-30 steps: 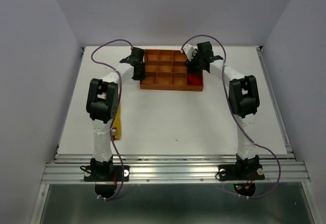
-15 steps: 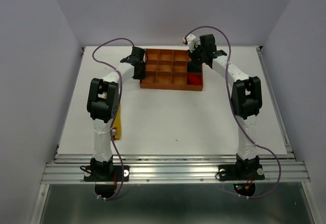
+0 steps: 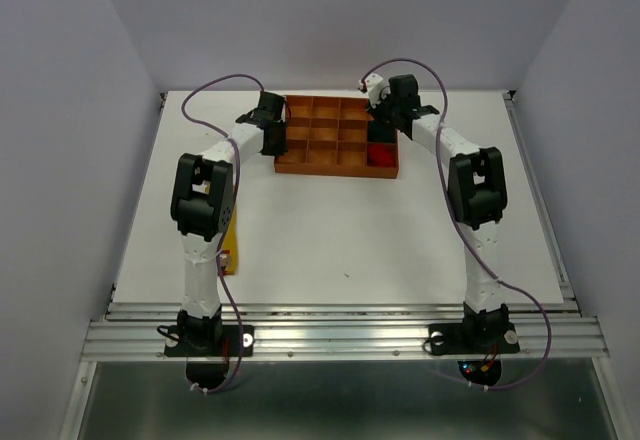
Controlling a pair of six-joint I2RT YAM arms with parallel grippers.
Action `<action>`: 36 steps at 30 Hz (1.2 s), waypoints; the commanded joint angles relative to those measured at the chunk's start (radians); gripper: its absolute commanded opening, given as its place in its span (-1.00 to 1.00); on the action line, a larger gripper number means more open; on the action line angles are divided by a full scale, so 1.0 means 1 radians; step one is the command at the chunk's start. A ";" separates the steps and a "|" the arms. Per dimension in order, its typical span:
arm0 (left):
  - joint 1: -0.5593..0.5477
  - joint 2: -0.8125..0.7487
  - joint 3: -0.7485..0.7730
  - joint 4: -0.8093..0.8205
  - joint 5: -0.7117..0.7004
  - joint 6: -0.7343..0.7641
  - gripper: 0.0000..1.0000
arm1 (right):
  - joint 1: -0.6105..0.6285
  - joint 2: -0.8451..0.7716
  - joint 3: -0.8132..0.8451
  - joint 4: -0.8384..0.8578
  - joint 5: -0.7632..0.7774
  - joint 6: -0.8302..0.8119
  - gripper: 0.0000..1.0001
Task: Roll the socks
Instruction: Place the sock in the storage box.
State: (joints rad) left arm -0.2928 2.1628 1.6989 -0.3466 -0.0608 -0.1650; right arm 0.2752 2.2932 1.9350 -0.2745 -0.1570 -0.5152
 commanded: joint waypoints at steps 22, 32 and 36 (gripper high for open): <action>0.007 0.051 0.018 0.006 -0.045 0.001 -1.00 | -0.014 0.083 -0.053 0.041 -0.010 0.009 -0.56; 0.007 0.028 0.044 0.009 -0.034 -0.013 -1.00 | -0.014 -0.032 0.078 0.162 0.182 0.154 -0.18; 0.009 0.003 0.056 0.008 -0.040 -0.021 -1.00 | -0.014 -0.107 0.053 0.178 0.137 0.213 -0.05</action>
State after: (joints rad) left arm -0.2928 2.1693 1.7100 -0.3344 -0.0746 -0.1642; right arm 0.2676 2.3238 1.9537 -0.1722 -0.0261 -0.3820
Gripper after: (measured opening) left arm 0.213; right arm 0.460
